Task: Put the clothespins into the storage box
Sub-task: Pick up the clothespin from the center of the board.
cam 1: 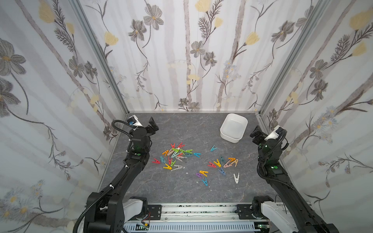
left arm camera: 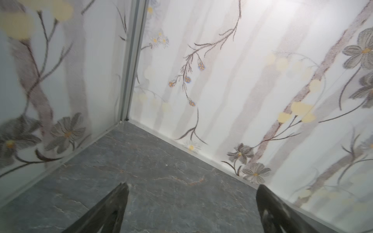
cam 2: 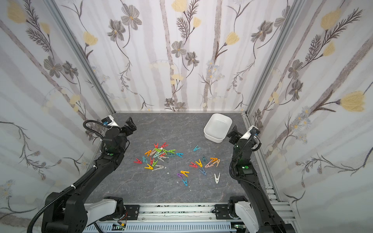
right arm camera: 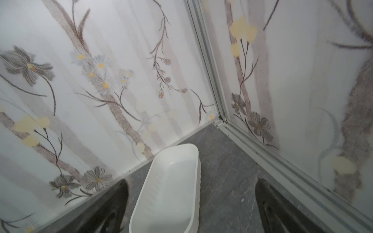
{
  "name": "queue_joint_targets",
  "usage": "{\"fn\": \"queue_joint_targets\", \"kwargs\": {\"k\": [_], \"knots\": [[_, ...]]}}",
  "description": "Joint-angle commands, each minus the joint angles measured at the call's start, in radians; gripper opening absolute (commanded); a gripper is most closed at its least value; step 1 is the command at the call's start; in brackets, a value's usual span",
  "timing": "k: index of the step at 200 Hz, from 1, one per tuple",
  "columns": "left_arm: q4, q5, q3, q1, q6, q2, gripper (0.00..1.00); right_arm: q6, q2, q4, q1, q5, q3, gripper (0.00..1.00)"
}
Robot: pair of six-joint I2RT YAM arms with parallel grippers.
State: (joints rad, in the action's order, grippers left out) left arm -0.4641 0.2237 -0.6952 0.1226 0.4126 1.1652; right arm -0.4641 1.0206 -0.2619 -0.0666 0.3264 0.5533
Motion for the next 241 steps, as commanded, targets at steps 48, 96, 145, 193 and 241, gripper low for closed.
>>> {"fn": "queue_joint_targets", "kwargs": {"k": [48,96,145,193,241], "knots": [[0.331,-0.195,-0.124,0.261,0.086,0.066,0.90,-0.316,-0.052,0.803,-0.062,-0.276,0.000,0.51],[0.321,-0.043,-0.153,0.627,0.072,0.230,0.90,-0.318,-0.016,0.837,-0.116,-0.354,-0.079,0.36],[0.256,-0.095,-0.224,0.769,0.069,0.389,0.89,-0.300,0.058,0.811,-0.143,-0.379,-0.102,0.32],[0.229,-0.111,-0.240,0.776,0.078,0.427,0.87,-0.295,0.153,0.744,-0.163,-0.383,-0.122,0.28],[0.223,-0.116,-0.231,0.776,0.074,0.430,0.84,-0.284,0.218,0.705,-0.178,-0.383,-0.133,0.17]]}}
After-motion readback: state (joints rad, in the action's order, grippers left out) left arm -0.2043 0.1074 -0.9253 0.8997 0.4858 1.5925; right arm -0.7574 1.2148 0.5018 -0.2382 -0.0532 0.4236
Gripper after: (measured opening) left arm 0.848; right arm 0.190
